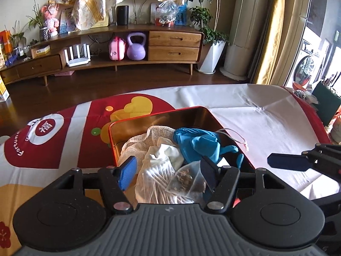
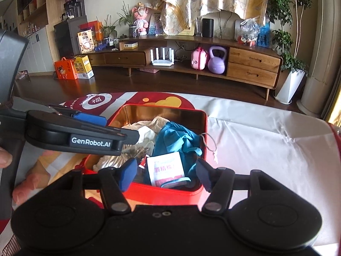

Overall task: Organize soft objects
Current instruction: 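Withdraw both open tools from the red box back over the table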

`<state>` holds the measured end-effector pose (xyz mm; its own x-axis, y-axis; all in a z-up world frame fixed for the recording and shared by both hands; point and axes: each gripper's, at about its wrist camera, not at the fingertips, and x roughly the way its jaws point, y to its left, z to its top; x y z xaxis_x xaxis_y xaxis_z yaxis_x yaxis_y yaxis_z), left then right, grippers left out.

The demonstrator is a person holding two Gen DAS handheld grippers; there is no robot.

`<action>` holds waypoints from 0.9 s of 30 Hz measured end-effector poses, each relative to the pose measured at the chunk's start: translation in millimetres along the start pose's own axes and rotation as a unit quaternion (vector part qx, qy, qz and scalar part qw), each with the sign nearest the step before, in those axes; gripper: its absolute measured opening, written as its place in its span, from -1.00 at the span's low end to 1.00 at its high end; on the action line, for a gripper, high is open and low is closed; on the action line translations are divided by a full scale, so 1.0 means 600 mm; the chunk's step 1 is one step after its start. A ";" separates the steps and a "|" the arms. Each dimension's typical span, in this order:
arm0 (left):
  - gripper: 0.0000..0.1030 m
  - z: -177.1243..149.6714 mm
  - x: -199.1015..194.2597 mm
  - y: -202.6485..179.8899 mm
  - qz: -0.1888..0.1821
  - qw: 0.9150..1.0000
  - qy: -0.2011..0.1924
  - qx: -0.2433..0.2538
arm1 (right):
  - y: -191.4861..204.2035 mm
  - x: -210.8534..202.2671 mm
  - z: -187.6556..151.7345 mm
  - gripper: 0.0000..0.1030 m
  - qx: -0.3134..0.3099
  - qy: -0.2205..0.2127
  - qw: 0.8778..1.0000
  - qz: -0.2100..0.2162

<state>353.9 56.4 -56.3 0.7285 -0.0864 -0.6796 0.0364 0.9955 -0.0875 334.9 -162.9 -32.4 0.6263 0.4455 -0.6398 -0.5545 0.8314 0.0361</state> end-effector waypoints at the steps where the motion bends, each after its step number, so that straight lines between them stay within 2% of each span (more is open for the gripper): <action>1: 0.27 -0.001 -0.008 -0.001 0.001 1.000 -0.001 0.000 | 0.002 -0.009 -0.001 0.20 -0.001 -0.002 1.000 -0.001; 14: 0.27 -0.019 -0.133 -0.040 -0.001 0.999 -0.033 0.012 | 0.019 -0.128 -0.015 0.33 -0.006 -0.030 1.000 -0.007; 19: 0.28 -0.034 -0.179 -0.058 -0.005 0.999 -0.042 0.019 | 0.022 -0.173 -0.029 0.51 -0.005 -0.038 0.999 -0.006; 21: 0.38 -0.042 -0.195 -0.066 -0.006 0.999 -0.042 0.022 | 0.021 -0.189 -0.037 0.60 -0.002 -0.041 0.999 -0.003; 27: 0.39 -0.076 -0.233 -0.092 -0.008 0.998 -0.045 0.035 | 0.012 -0.227 -0.072 0.73 0.010 -0.042 0.999 -0.002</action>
<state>218.9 12.0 10.5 0.7855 -0.1011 -0.6106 0.0937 0.9946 -0.0441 222.0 -231.8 21.9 0.6723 0.4674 -0.5741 -0.5409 0.8396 0.0500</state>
